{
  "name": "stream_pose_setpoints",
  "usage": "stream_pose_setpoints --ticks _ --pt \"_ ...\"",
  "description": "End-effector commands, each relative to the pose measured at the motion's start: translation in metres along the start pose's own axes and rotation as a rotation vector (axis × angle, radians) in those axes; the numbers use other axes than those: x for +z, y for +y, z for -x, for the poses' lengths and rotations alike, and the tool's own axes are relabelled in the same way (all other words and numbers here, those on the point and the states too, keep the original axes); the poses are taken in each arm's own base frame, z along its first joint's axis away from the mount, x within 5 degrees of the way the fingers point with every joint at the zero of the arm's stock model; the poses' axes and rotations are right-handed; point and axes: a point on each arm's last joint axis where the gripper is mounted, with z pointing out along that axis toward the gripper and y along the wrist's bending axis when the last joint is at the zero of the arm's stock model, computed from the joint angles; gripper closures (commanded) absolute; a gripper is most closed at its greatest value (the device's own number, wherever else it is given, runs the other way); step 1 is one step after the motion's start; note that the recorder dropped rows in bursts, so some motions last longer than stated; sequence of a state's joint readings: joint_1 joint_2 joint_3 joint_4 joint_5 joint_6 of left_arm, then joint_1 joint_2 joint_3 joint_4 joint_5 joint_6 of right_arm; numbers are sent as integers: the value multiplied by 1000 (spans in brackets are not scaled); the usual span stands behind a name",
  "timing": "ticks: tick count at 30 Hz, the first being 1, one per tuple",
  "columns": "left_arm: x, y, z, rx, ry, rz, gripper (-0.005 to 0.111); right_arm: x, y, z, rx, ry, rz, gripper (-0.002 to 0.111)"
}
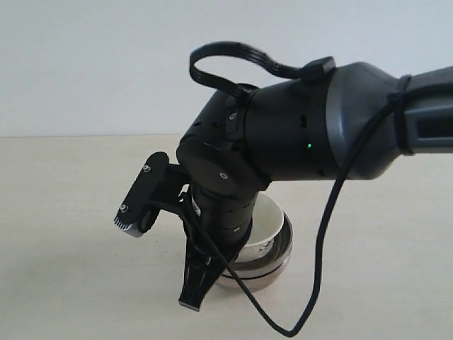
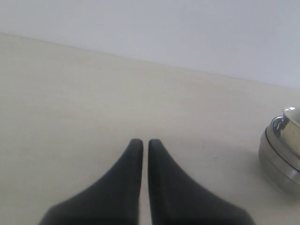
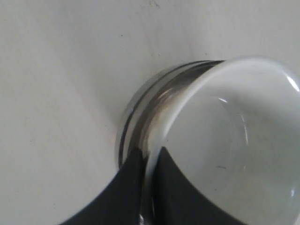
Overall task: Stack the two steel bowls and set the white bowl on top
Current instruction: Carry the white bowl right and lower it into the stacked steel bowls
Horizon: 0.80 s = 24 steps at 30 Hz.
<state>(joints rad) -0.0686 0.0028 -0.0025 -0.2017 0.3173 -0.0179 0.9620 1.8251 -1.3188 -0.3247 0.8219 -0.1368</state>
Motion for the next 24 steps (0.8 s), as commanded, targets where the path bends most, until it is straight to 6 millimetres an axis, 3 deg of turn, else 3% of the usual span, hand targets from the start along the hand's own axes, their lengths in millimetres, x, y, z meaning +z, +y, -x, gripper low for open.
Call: stream_pose_setpoints --ticks 1,13,18,24 --pt "0 0 0 -9 -5 2 103 11 0 0 -3 3 -3 108" --pt "0 0 0 -9 -5 2 103 10 -1 1 51 -4 -12 107" --pt "0 0 0 -9 -5 2 103 10 -1 0 69 0 -12 73" --pt "0 0 0 -9 -5 2 103 9 -1 -3 56 39 -21 72"
